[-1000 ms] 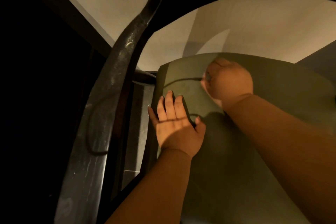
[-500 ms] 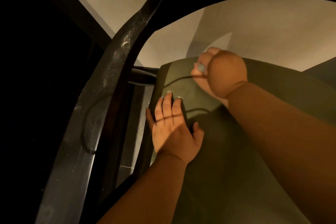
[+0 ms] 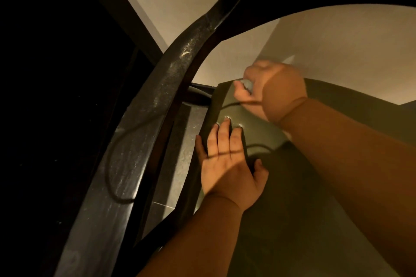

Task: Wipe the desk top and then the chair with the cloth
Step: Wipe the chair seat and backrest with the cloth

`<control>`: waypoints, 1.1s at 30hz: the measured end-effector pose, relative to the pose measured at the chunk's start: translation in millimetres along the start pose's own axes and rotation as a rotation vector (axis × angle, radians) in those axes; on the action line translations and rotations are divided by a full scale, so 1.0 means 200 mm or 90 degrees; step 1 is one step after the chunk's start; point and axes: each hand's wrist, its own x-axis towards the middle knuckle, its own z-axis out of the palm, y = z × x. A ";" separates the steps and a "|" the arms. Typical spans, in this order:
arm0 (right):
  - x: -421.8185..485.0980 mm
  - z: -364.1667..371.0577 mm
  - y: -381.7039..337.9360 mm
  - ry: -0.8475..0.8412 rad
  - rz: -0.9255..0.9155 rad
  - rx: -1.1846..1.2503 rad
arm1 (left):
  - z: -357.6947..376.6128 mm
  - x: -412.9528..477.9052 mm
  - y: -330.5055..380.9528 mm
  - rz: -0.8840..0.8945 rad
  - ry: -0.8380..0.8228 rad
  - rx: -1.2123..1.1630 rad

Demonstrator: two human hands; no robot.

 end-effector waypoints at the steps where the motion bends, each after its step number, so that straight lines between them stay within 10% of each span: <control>1: -0.04 0.02 -0.02 0.009 -0.031 0.041 | 0.00 0.00 0.00 0.003 0.003 0.001; 33: -0.02 0.04 -0.23 -0.052 -0.194 0.096 | -0.01 0.00 0.00 0.010 -0.001 0.008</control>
